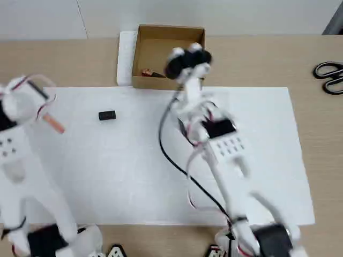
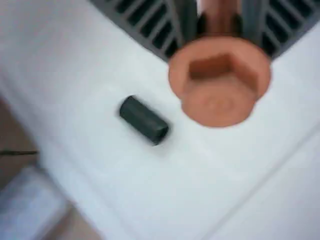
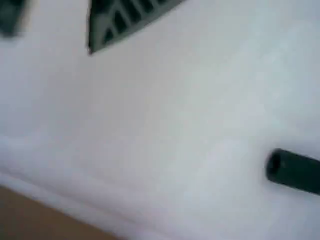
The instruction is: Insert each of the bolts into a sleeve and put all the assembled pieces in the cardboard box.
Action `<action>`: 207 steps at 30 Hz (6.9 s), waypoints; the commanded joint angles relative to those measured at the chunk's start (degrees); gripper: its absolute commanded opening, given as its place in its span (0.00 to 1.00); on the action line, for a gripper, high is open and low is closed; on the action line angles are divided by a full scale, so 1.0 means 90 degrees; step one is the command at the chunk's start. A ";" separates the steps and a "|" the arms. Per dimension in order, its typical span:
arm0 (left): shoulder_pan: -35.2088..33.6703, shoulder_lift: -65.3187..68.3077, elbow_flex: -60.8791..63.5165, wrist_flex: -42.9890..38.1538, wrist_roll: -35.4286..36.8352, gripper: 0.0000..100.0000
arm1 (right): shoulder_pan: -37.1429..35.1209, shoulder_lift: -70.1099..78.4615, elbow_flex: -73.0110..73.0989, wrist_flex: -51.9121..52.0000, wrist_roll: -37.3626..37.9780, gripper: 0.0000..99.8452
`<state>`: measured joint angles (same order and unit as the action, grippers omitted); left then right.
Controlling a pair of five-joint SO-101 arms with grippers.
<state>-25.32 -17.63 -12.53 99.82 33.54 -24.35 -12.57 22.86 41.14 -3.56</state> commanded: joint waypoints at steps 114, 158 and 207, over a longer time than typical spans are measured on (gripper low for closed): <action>0.2208 -0.4669 0.4899 -0.1641 -0.1495 0.01 | 0.0640 0.5250 -0.9416 0.6520 -0.0488 0.00; 0.4112 -0.4708 0.6628 -0.7414 -0.1680 0.01 | 0.1636 -0.3453 0.4532 -0.1724 -0.0469 0.00; 0.4093 -0.4718 0.6559 -0.7385 -0.1690 0.01 | 0.0864 -0.0103 -0.0400 0.4596 -0.0733 0.24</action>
<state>11.25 -59.12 48.66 33.10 18.51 -16.26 -16.53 26.02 81.67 -9.63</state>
